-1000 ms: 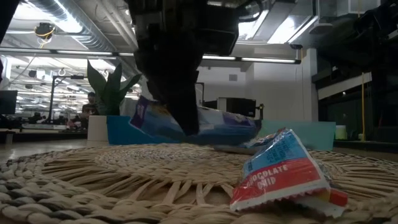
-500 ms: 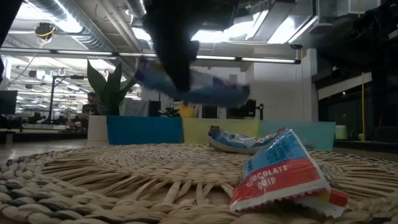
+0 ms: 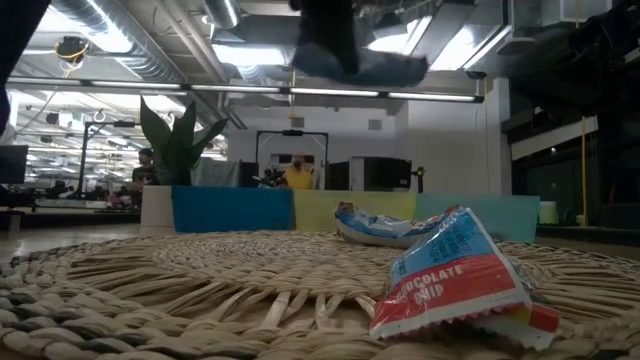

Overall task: Pick and place Granola Bars by type
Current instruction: Put the blue granola bar into the blue bin

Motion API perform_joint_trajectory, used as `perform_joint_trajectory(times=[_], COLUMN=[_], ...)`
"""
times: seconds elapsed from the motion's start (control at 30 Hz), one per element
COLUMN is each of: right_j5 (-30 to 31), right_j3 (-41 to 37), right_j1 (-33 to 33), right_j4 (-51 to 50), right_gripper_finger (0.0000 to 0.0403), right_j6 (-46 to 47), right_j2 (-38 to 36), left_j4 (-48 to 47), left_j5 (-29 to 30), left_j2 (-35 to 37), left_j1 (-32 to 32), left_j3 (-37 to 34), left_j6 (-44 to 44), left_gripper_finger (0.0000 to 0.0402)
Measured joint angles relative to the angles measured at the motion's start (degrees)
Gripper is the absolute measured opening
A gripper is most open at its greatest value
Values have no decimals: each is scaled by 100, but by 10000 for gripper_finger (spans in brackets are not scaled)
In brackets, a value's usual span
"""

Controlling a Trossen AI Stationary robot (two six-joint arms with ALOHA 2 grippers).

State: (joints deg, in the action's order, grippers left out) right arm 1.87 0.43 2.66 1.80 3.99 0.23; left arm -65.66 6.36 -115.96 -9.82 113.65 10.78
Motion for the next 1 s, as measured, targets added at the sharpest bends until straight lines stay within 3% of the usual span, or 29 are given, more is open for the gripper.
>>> perform_joint_trajectory(times=[0.37,1.0], right_j5=[-1,0], right_j3=[0,0], right_j1=[0,-1], right_j4=[0,0], right_gripper_finger=[49,49], right_j6=[0,0], right_j2=[0,2], left_j4=[-520,-1030], left_j5=[491,1254], left_j2=[37,1770], left_j1=[773,2495], left_j3=[1231,1252], left_j6=[-639,-1495], left_gripper_finger=[47,47])
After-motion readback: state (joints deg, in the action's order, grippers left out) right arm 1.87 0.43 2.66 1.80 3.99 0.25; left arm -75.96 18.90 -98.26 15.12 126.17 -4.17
